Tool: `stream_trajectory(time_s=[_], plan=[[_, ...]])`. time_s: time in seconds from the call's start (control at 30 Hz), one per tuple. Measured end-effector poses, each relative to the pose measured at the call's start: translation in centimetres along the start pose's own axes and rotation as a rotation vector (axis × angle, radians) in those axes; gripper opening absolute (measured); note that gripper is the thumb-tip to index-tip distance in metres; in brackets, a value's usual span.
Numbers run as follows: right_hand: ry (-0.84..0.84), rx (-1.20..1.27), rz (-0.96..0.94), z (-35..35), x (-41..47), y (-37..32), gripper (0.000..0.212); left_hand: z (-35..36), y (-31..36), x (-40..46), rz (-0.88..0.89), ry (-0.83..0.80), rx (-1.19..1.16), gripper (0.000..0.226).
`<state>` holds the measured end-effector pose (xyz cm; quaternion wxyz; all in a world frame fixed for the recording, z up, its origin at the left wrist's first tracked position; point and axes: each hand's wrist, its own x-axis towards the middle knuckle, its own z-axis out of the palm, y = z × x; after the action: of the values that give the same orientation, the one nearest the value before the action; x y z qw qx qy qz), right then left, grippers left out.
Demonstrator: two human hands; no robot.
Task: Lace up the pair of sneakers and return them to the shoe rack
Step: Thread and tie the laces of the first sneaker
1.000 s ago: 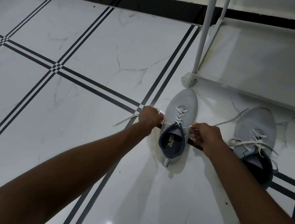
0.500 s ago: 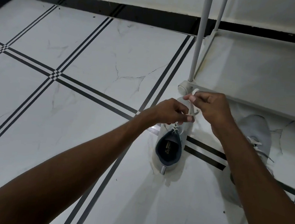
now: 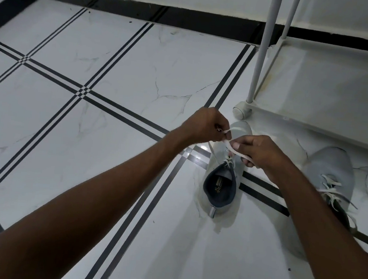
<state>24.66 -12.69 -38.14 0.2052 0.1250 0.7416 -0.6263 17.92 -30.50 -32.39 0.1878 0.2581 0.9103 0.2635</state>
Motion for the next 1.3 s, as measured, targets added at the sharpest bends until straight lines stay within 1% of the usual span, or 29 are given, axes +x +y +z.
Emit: stream_trajectory(time_s=[0.07,0.13,0.17,0.2,0.23,0.3,0.37,0.4,0.47,0.5,0.53,0.6,0.67,0.7,0.77,0.83,0.9,0.93,0.97,1.03,1.1,1.13,1.17,1.23,1.3], plan=[[0.022,0.055,0.042,0.2,0.0,0.1,0.016,1.6,-0.1,-0.1,0.110,0.133,0.208,0.013],[0.012,0.144,0.104,0.5,0.1,0.2,0.017,3.6,0.2,-0.4,0.113,0.218,0.305,0.009],[-0.015,0.201,0.133,0.7,0.3,0.5,0.018,4.5,0.4,-0.5,0.109,0.256,0.311,0.009],[-0.052,0.272,0.160,0.7,0.4,0.8,0.019,5.1,0.6,-0.5,0.095,0.290,0.282,0.009],[-0.095,0.356,0.183,0.7,0.5,1.2,0.020,5.3,0.7,-0.6,0.059,0.321,0.196,0.007],[-0.143,0.491,0.223,0.5,0.4,1.6,0.018,5.3,0.5,-0.7,-0.030,0.358,-0.042,0.003],[-0.102,0.514,0.237,0.4,0.1,1.7,0.016,5.0,0.1,-0.8,-0.100,0.357,-0.190,0.007],[-0.046,0.454,0.224,0.2,0.1,1.7,0.014,5.0,-0.1,-0.8,-0.133,0.334,-0.247,0.008],[0.074,0.225,0.169,-0.1,0.2,1.5,0.011,5.1,-0.3,-1.1,-0.190,0.290,-0.328,0.010],[0.104,0.110,0.140,-0.4,0.3,1.4,0.014,5.2,-0.4,-1.3,-0.215,0.278,-0.357,0.011],[0.099,0.028,0.113,-0.7,0.3,1.1,0.017,5.4,-0.6,-1.4,-0.239,0.272,-0.388,0.011],[0.071,-0.055,0.088,-1.6,0.4,0.8,0.025,5.6,-0.9,-1.5,-0.274,0.265,-0.445,0.011],[0.124,-0.192,0.068,-2.8,0.3,0.5,0.031,5.5,-1.4,-1.5,-0.336,0.255,-0.487,0.012],[0.204,-0.288,0.057,-3.3,0.2,0.4,0.033,5.4,-1.9,-1.6,-0.380,0.251,-0.512,0.012],[0.439,-0.473,0.043,-4.0,0.2,0.8,0.035,5.1,-2.8,-1.8,-0.477,0.231,-0.580,0.010],[0.605,-0.571,0.089,-3.8,0.0,1.4,0.033,5.0,-3.5,-1.8,-0.589,0.231,-0.663,0.008],[0.625,-0.684,0.185,-2.5,-0.3,2.1,0.032,5.0,-3.9,-1.8,-0.708,0.235,-0.721,0.008],[0.612,-0.730,0.193,-1.5,-0.5,2.4,0.032,5.0,-3.9,-1.8,-0.752,0.215,-0.728,0.011],[0.609,-0.760,0.156,-0.6,-0.7,2.5,0.029,5.1,-3.9,-1.9,-0.780,0.177,-0.733,0.015],[0.554,-0.679,0.018,1.2,-1.2,2.4,0.028,5.4,-3.6,-2.1,-0.783,0.098,-0.779,0.017],[0.389,-0.518,-0.070,2.6,-1.5,2.6,0.035,6.0,-3.3,-2.4,-0.749,0.072,-0.831,0.020],[0.322,-0.477,-0.073,3.2,-1.6,2.7,0.036,6.3,-3.2,-2.5,-0.722,0.074,-0.843,0.019],[0.293,-0.469,-0.071,3.5,-1.7,3.0,0.036,6.6,-3.2,-2.6,-0.689,0.081,-0.847,0.015],[0.331,-0.432,-0.074,3.8,-1.7,3.5,0.030,7.0,-2.9,-2.8,-0.622,0.108,-0.841,0.010],[0.369,-0.370,-0.085,3.7,-1.7,3.7,0.022,7.3,-2.7,-2.8,-0.568,0.146,-0.824,0.011]])
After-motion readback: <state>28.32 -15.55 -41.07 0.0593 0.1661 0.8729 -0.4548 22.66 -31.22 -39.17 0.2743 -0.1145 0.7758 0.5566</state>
